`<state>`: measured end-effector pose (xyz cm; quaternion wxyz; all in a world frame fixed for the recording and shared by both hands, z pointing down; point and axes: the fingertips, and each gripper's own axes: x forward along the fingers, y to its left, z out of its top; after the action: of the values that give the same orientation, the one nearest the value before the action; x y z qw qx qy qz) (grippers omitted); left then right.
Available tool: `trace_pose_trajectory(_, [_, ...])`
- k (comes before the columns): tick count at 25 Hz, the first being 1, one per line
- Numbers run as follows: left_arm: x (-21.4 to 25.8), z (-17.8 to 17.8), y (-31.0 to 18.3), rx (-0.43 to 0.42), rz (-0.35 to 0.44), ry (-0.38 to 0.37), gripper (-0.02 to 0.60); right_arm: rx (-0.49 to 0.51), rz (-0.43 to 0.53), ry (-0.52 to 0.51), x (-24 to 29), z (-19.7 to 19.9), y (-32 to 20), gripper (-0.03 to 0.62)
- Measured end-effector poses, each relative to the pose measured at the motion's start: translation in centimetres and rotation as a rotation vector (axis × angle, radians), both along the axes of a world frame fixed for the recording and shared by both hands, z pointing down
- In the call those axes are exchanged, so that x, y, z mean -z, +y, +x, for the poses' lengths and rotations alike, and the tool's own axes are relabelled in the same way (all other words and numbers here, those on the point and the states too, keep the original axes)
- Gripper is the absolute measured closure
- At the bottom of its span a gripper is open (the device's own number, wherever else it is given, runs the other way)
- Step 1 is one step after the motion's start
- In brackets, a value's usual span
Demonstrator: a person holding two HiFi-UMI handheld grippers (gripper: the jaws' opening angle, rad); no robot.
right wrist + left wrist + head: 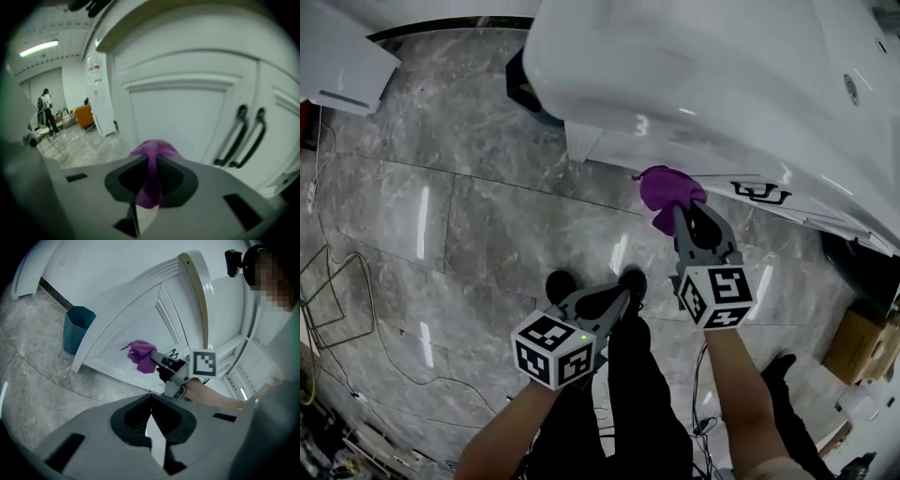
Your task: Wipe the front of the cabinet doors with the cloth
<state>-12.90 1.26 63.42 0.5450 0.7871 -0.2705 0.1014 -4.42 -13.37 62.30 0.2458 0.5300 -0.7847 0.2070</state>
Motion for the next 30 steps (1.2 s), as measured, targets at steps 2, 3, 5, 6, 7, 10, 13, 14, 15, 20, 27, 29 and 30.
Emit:
trace_pose_trajectory(2, [0.3, 0.9, 0.4, -0.027, -0.005, -0.008, 0.574, -0.092, 0.085, -0.056, 4.6, 2.7, 0.1, 0.531])
trace_pose_trajectory(3, [0.4, 1.4, 0.6, -0.041, -0.007, -0.014, 0.574, -0.121, 0.128, -0.077, 6.6, 3.7, -0.2, 0.531])
trace_pose_trajectory(5, [0.6, 2.8, 0.9, -0.073, -0.008, -0.025, 0.574, -0.139, 0.209, -0.097, 9.9, 5.0, -1.1, 0.531])
trace_pose_trajectory(6, [0.7, 3.6, 1.0, -0.092, -0.007, -0.03, 0.574, -0.132, 0.247, -0.093, 11.1, 5.2, -1.6, 0.531])
trace_pose_trajectory(7, [0.8, 4.3, 1.0, -0.112, -0.006, -0.033, 0.574, -0.119, 0.281, -0.083, 12.0, 5.2, -2.1, 0.531])
trace_pose_trajectory(10, [0.9, 6.1, 1.2, -0.166, -0.003, -0.04, 0.574, -0.092, 0.34, -0.057, 12.9, 4.8, -3.2, 0.531])
trace_pose_trajectory(13, [0.6, 7.5, 1.1, -0.193, -0.002, -0.04, 0.574, -0.088, 0.365, -0.027, 12.1, 4.9, -4.1, 0.531])
trace_pose_trajectory(14, [0.4, 7.8, 1.1, -0.196, -0.005, -0.04, 0.574, -0.086, 0.36, -0.018, 11.4, 4.9, -4.5, 0.531])
trace_pose_trajectory(15, [0.2, 7.9, 1.1, -0.2, -0.008, -0.04, 0.574, -0.082, 0.348, -0.009, 10.5, 4.9, -4.9, 0.531])
trace_pose_trajectory(20, [-0.6, 7.8, 1.0, -0.202, -0.02, -0.039, 0.574, -0.037, 0.25, 0.064, 4.7, 4.3, -5.7, 0.531])
trace_pose_trajectory(27, [-2.9, 6.9, 1.0, -0.178, -0.019, -0.056, 0.574, 0.039, 0.148, 0.164, -3.4, 3.7, -5.4, 0.533])
trace_pose_trajectory(29, [-3.7, 7.0, 1.5, -0.181, -0.023, -0.058, 0.574, 0.05, 0.105, 0.191, -6.4, 3.9, -5.0, 0.533])
trace_pose_trajectory(30, [-4.0, 7.1, 1.8, -0.186, -0.025, -0.061, 0.574, 0.057, 0.082, 0.206, -7.8, 4.0, -4.8, 0.533])
